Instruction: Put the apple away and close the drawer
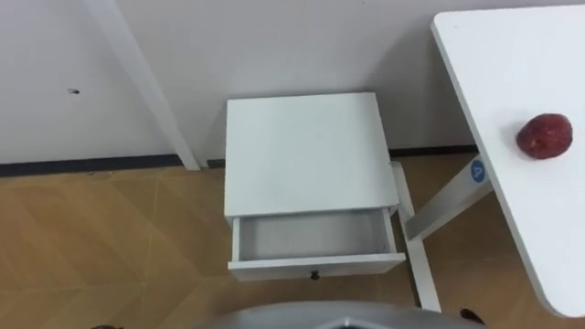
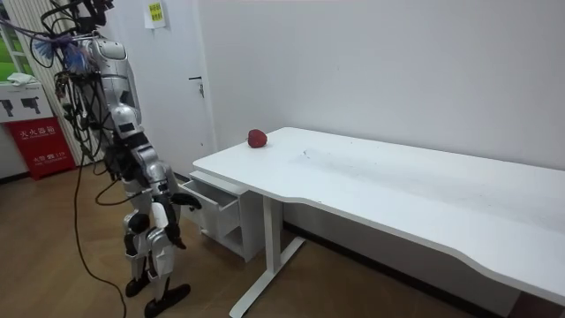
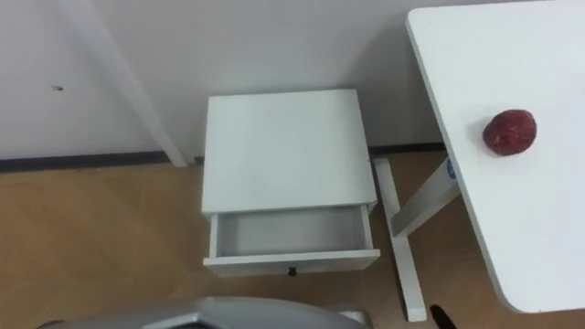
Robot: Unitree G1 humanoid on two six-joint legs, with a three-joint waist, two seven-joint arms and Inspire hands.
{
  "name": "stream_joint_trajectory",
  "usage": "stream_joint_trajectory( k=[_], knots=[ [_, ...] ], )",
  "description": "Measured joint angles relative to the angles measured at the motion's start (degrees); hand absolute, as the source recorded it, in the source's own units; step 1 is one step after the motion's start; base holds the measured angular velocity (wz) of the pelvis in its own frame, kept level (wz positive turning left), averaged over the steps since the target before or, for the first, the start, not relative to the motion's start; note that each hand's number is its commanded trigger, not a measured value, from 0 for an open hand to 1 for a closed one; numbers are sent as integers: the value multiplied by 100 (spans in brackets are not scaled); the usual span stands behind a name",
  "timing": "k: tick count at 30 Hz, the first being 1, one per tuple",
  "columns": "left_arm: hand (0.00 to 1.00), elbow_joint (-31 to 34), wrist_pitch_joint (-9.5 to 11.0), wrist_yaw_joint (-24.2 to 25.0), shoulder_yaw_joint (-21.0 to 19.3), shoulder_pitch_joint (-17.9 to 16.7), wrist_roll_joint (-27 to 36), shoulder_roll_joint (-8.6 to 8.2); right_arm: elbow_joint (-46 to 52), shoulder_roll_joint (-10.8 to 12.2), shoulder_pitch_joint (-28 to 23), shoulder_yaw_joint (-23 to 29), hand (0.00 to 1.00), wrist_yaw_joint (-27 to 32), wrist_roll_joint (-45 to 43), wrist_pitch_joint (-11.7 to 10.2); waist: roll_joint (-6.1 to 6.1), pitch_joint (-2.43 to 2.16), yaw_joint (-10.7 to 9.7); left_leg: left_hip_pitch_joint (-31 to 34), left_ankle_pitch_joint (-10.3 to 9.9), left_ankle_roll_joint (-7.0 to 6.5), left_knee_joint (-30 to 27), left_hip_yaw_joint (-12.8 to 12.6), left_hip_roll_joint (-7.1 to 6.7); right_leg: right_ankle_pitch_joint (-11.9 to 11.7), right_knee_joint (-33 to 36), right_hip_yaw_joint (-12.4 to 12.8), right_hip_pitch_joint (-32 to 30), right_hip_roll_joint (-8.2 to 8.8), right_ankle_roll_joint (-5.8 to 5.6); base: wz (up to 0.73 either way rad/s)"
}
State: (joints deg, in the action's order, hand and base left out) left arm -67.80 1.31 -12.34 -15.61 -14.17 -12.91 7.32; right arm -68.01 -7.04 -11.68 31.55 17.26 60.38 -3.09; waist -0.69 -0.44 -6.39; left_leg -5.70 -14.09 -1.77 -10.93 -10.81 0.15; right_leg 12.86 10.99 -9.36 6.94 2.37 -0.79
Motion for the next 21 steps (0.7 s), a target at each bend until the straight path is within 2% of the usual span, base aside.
stream_joint_trajectory(
  k=[5, 8, 12, 18, 21],
  knots=[
    [0, 286, 3, 7, -1, -17, 236, 47, 631, 7, -17, 416, 0, 916, 359, -200, -64, -10, -48, 76, 3, -3, -39, -36, 5, 1, 75, 31, -109, 4, -1, -4],
    [0, 355, 20, 51, 14, -10, 350, 118, 1113, 6, -17, 387, 0, 1393, 469, -352, -103, -5, -39, 135, 3, -4, -49, -131, 9, -1, 108, 135, -212, -6, -1, -14],
    [0, 384, 94, 63, 33, -16, 339, 207, 1730, 11, -96, 342, 0, 2094, 405, -596, -149, 1, -120, 152, 3, -5, -33, -135, 0, -1, 117, 144, -244, -7, -3, -1],
    [0, 451, 163, 48, 59, -54, 337, 258, 2702, -7, -137, 385, 0, 3302, -13, -1022, -207, -9, -239, 297, 12, -17, -50, -156, -6, -2, 177, 150, -415, -6, -3, -2],
    [0, 637, 198, 51, 131, -113, 334, 284, 3309, -21, -139, 400, 0, 3812, -45, -1160, -222, -3, -267, 299, 12, -17, -47, -165, -6, -2, 173, 173, -429, -7, -3, -2]
  ],
)
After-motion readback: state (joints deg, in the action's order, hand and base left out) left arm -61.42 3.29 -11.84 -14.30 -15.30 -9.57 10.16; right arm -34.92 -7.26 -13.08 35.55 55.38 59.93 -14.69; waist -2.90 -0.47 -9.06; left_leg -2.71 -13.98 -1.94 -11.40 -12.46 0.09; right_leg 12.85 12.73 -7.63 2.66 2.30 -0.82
